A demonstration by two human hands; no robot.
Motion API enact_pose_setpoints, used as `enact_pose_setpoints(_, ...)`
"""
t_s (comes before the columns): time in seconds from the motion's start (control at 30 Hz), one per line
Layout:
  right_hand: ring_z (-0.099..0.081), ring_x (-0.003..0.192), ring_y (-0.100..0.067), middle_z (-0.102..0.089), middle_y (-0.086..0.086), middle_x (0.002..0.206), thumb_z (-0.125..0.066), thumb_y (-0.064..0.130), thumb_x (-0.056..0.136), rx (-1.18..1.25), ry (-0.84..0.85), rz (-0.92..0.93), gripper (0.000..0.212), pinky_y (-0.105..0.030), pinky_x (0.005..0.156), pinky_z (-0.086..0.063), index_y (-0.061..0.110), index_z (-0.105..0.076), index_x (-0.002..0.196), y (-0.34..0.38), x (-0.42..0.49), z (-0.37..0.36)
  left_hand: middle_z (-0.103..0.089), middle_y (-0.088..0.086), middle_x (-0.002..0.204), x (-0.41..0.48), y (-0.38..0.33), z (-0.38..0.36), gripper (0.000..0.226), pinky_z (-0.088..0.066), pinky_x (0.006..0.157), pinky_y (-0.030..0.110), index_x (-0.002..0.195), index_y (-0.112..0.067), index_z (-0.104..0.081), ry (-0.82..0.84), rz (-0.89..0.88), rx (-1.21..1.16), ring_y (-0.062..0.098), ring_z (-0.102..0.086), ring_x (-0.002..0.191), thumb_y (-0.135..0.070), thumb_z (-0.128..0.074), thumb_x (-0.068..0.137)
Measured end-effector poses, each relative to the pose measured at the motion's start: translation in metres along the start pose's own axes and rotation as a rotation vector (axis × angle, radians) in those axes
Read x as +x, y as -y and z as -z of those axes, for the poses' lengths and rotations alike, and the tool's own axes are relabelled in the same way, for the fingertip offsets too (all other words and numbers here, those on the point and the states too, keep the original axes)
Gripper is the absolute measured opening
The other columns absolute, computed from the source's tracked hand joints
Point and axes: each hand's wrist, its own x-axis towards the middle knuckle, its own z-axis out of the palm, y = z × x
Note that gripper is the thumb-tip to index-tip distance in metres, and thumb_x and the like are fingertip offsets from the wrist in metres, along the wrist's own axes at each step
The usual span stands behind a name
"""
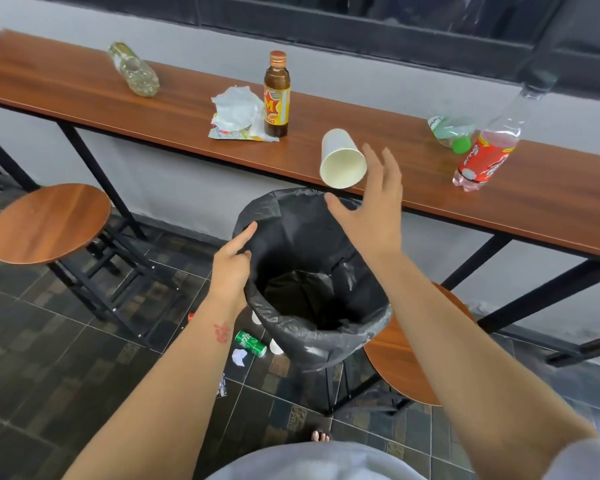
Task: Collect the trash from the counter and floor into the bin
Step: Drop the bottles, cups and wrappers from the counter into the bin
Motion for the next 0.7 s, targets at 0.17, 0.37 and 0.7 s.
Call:
enact_pose_setpoints(0.17,-0.03,0.14,-0.031,-0.011,-0.007,0.16,-0.077,0.043,0.079,-0.097,0.142,0.057,0.092,-0.043,0.109,-0.038,0.035,-0.021,0.152,0.006,0.035,-0.03,-0.061,-0.012,0.114,0.001,-0.007,-0.003,0.051,-0.054,0.084,0.022,0.129,-0.026,-0.066,-0.01,-0.019,-0.026,0.005,-0.062,0.091,0.006,-0.039,0.1)
enact_pose_setpoints(0.37,-0.049,0.123,-0.029,-0.027,-0.007,0.15,-0.073,0.024,0.084,-0.067,0.049,-0.006,0.069,-0.037,0.096,-0.052,0.027,-0.037,0.142,0.003,0.045,-0.041,-0.059,-0.009,0.121,0.005,-0.012,-0.005,0.05,-0.054,0.085,0.022,0.128,-0.027,-0.066,-0.019,-0.022,-0.01,0.007,-0.061,0.096,0.005,-0.039,0.101)
enact_pose_setpoints(0.7,-0.029,0.124,0.0,-0.032,-0.014,0.148,-0.073,0.017,0.082,0.196,-0.183,0.129,0.064,0.005,0.085,-0.032,0.011,-0.043,0.138,0.004,0.024,-0.014,-0.062,-0.016,0.104,0.012,-0.012,-0.007,0.051,-0.055,0.087,0.029,0.127,-0.029,-0.067,-0.008,0.009,0.006,0.014,-0.062,0.086,0.004,-0.038,0.101)
